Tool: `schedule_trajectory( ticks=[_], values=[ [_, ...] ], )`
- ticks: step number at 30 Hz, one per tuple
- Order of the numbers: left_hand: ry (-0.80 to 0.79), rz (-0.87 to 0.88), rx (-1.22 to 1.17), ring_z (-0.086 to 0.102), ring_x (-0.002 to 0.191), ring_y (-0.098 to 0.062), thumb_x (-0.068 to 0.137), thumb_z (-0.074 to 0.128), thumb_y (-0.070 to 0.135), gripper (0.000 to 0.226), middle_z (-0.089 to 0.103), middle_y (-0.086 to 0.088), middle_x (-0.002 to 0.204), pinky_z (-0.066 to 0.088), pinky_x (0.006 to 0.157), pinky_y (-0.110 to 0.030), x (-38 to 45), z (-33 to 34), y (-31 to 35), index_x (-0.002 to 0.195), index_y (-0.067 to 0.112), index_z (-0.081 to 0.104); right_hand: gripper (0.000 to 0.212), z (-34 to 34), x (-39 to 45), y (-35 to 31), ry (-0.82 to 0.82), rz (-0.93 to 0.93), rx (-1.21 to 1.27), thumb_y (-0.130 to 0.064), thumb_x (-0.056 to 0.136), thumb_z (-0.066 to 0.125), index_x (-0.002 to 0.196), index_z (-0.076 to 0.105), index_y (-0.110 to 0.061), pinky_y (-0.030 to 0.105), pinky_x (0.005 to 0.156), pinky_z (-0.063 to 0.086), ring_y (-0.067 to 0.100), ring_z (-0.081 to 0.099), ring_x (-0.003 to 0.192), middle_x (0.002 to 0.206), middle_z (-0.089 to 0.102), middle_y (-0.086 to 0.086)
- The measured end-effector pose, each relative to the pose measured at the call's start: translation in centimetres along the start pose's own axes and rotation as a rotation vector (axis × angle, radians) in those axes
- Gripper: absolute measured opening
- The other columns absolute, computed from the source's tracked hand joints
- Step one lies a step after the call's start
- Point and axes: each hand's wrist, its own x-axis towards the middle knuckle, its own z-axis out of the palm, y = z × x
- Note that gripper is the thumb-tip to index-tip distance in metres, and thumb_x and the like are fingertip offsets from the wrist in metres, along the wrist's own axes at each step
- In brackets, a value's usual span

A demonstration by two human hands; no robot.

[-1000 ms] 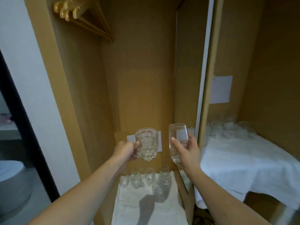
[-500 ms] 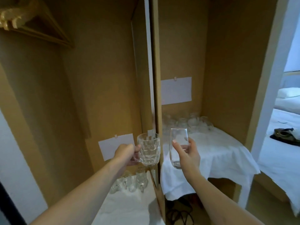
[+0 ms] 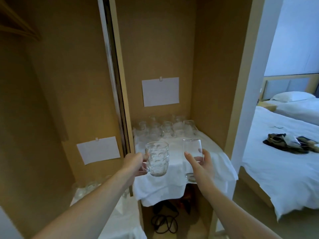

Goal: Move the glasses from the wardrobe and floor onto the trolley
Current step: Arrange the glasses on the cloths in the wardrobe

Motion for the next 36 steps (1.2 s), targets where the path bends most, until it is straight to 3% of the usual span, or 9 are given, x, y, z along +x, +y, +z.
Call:
schedule_trajectory(
  ticks=[7,10,13,16,23,25,28,33,36],
  values=[
    [0.037,-0.086,-0.002,0.068,0.076,-0.026,0.089,0.073,0.028,0.024,0.068,-0.013,0.077,0.064,0.070,-0.041,0.9,3.1,-1.7,0.092,0.005,0.072,0.087,-2.2,2.3,1.6,-0.007,0.066,0.061,-0.076,0.064,0.074,0.133,0.045,-0.033,0.043,0.089,0.054,0.023,0.065,0.099,0.110,0.062,0.009],
    [0.076,-0.090,-0.008,0.069,0.071,-0.028,0.085,0.076,0.025,0.022,0.068,-0.012,0.066,0.062,0.060,-0.037,2.5,4.3,-1.3,0.088,0.003,0.072,0.088,-2.4,3.4,2.3,-0.016,0.090,0.058,-0.075,0.061,0.077,0.132,0.044,-0.034,0.047,0.093,0.054,0.024,0.065,0.101,0.112,0.061,0.008],
    [0.078,-0.108,-0.031,0.069,0.067,-0.026,0.082,0.077,0.023,0.021,0.066,-0.008,0.058,0.061,0.057,-0.035,4.5,5.4,-0.7,0.087,0.004,0.072,0.091,-2.7,5.1,2.8,-0.036,0.086,-0.034,-0.079,0.054,0.079,0.128,0.042,-0.041,0.039,0.082,0.058,0.013,0.062,0.099,0.111,0.055,-0.008],
    [0.070,-0.126,-0.057,0.069,0.067,-0.025,0.081,0.074,0.021,0.018,0.066,-0.008,0.061,0.059,0.057,-0.033,6.9,6.4,-0.6,0.088,0.005,0.071,0.089,-2.4,6.9,3.4,-0.054,0.089,-0.071,-0.069,0.058,0.086,0.129,0.042,-0.040,0.015,0.052,0.051,0.004,0.066,0.081,0.111,0.052,-0.012],
    [0.089,-0.144,-0.085,0.061,0.058,-0.024,0.083,0.075,0.025,0.020,0.057,-0.007,0.051,0.060,0.059,-0.033,14.4,8.2,-0.4,0.082,0.006,0.070,0.086,0.7,13.1,4.4,-0.096,0.121,-0.159,-0.055,0.064,0.090,0.134,0.046,-0.033,0.010,0.038,0.043,-0.007,0.065,0.066,0.115,0.054,-0.003],
    [0.112,-0.149,-0.121,0.062,0.058,-0.026,0.082,0.076,0.025,0.020,0.057,-0.009,0.053,0.062,0.062,-0.036,16.8,8.3,-0.4,0.080,0.006,0.070,0.087,1.9,15.1,4.7,-0.101,0.106,-0.211,-0.057,0.065,0.089,0.136,0.045,-0.033,0.013,0.047,0.046,0.004,0.064,0.077,0.117,0.056,-0.002],
    [0.128,-0.158,-0.190,0.057,0.059,-0.023,0.083,0.077,0.022,0.018,0.059,-0.008,0.064,0.059,0.064,-0.034,20.3,8.2,-0.8,0.085,0.006,0.071,0.092,4.1,18.0,5.5,-0.114,0.090,-0.246,-0.055,0.065,0.090,0.140,0.044,-0.031,0.029,0.074,0.049,0.006,0.056,0.092,0.120,0.056,-0.004],
    [0.188,-0.147,-0.238,0.058,0.077,-0.024,0.084,0.081,0.020,0.020,0.065,-0.008,0.083,0.054,0.083,-0.040,24.7,8.1,-2.2,0.095,0.006,0.072,0.095,7.4,21.6,7.1,-0.143,0.073,-0.330,-0.049,0.065,0.092,0.143,0.043,-0.025,0.041,0.095,0.053,0.022,0.059,0.114,0.126,0.059,0.000],
    [0.228,-0.171,-0.277,0.056,0.080,-0.026,0.088,0.079,0.023,0.023,0.059,-0.010,0.079,0.052,0.085,-0.041,26.0,7.9,-2.9,0.080,0.005,0.066,0.093,8.8,22.9,7.8,-0.162,0.048,-0.349,-0.048,0.066,0.092,0.142,0.045,-0.023,0.041,0.100,0.051,0.022,0.058,0.118,0.130,0.060,0.002]
  ],
)
